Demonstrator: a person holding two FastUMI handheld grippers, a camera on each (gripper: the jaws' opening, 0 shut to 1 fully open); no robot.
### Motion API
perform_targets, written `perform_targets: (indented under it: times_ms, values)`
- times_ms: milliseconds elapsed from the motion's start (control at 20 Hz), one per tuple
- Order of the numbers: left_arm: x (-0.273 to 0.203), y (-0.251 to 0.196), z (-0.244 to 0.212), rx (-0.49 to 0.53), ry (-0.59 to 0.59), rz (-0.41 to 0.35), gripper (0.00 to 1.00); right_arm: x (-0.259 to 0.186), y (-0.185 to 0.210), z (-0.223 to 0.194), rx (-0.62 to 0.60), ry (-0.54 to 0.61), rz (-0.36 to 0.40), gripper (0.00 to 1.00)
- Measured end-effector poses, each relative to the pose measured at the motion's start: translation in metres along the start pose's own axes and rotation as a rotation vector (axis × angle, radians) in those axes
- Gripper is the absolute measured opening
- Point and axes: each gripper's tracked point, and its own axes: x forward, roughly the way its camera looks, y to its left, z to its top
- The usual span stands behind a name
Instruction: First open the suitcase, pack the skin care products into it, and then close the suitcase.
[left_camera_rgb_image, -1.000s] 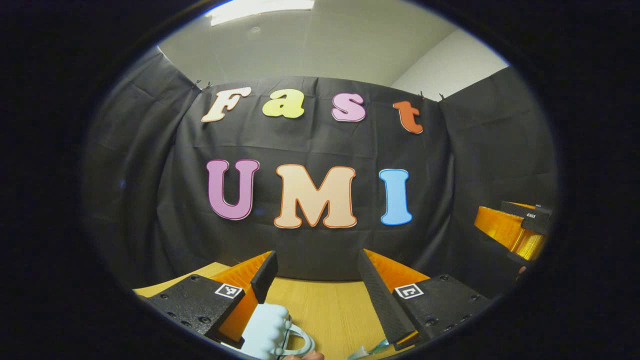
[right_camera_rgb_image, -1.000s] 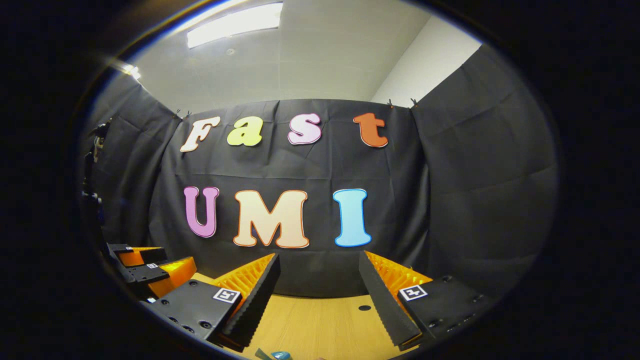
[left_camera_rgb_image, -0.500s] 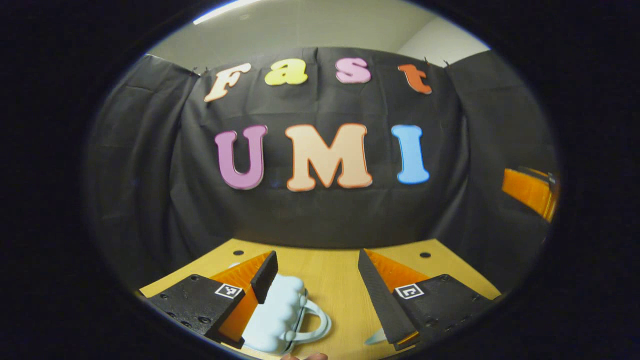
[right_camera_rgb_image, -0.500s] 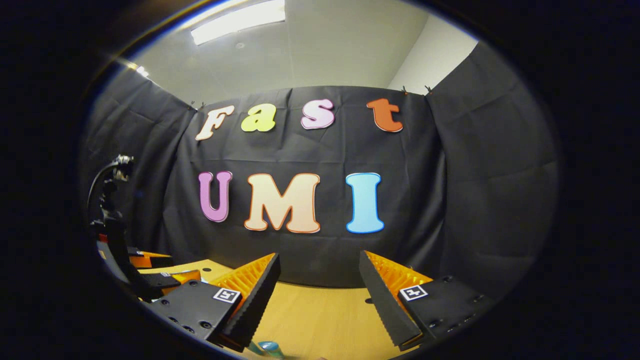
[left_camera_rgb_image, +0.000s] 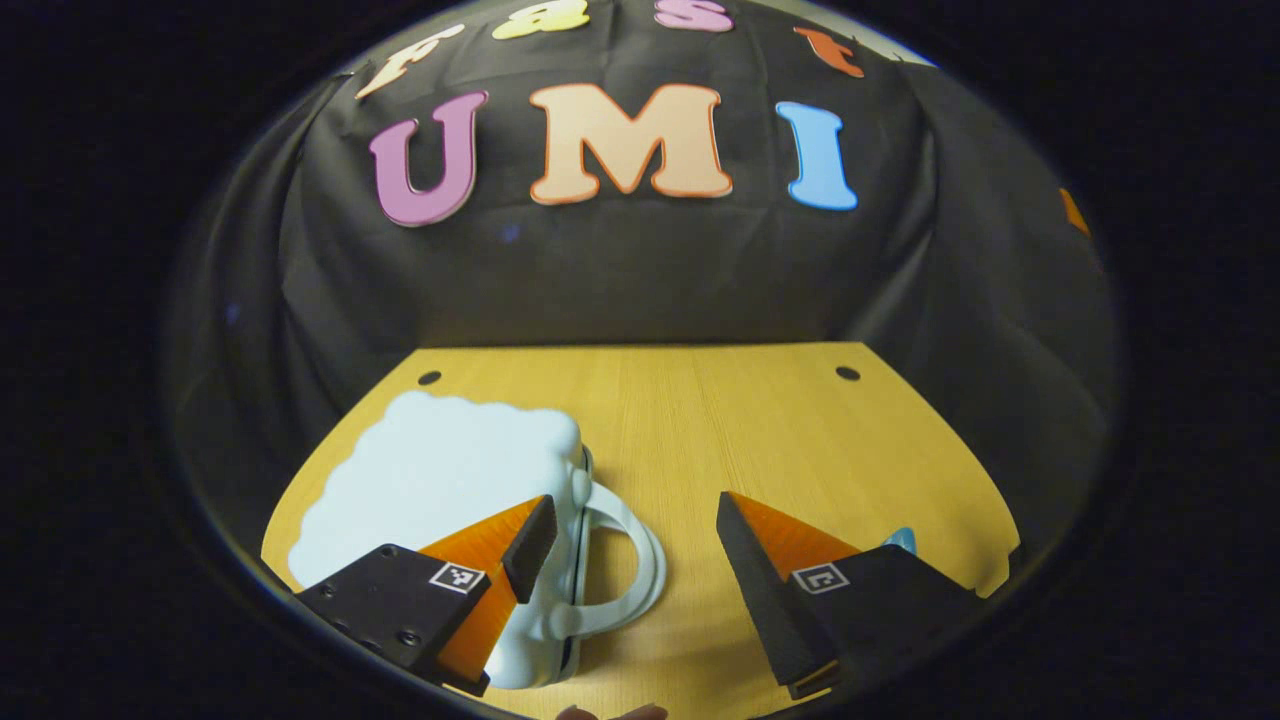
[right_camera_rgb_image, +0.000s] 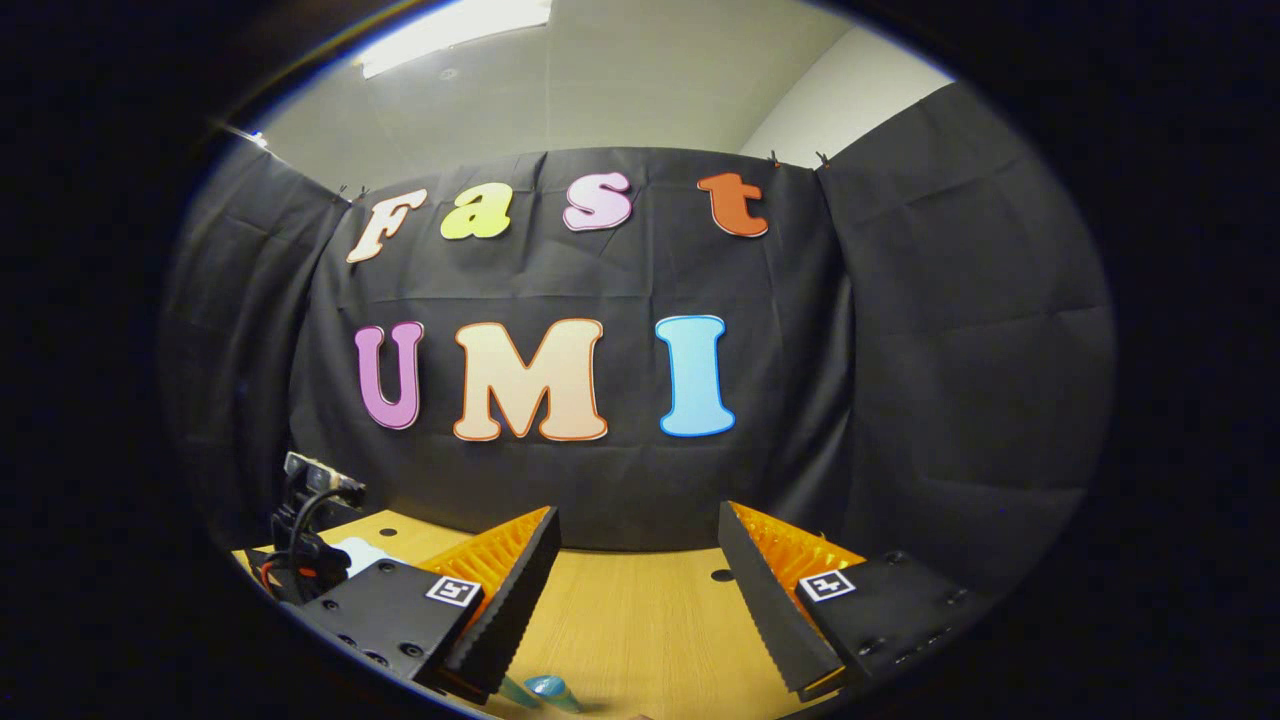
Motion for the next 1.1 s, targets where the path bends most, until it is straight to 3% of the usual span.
perform_targets:
  times_ms: [200, 750, 950, 1000, 1050, 1100]
  values:
    - [0.018, -0.010, -0.027, -0.036, 0.132, -0.018, 0.95, 0.000, -0.008, 0.000, 0.031, 0.013, -0.028, 0.99]
    - [0.069, -0.016, -0.066, -0.052, 0.338, 0.021, 0.94, 0.008, -0.024, -0.023, 0.034, 0.062, -0.041, 0.99]
    - [0.079, -0.021, -0.080, -0.087, 0.400, -0.020, 0.96, 0.012, -0.029, -0.028, 0.028, 0.073, -0.043, 0.99]
    - [0.077, -0.024, -0.080, -0.098, 0.408, -0.043, 0.90, 0.014, -0.029, -0.029, 0.026, 0.076, -0.042, 0.99]
    - [0.077, -0.020, -0.079, -0.088, 0.406, -0.027, 0.75, 0.016, -0.029, -0.031, 0.025, 0.078, -0.042, 0.99]
    - [0.076, -0.014, -0.074, -0.079, 0.388, -0.018, 0.66, 0.017, -0.029, -0.031, 0.025, 0.080, -0.041, 0.99]
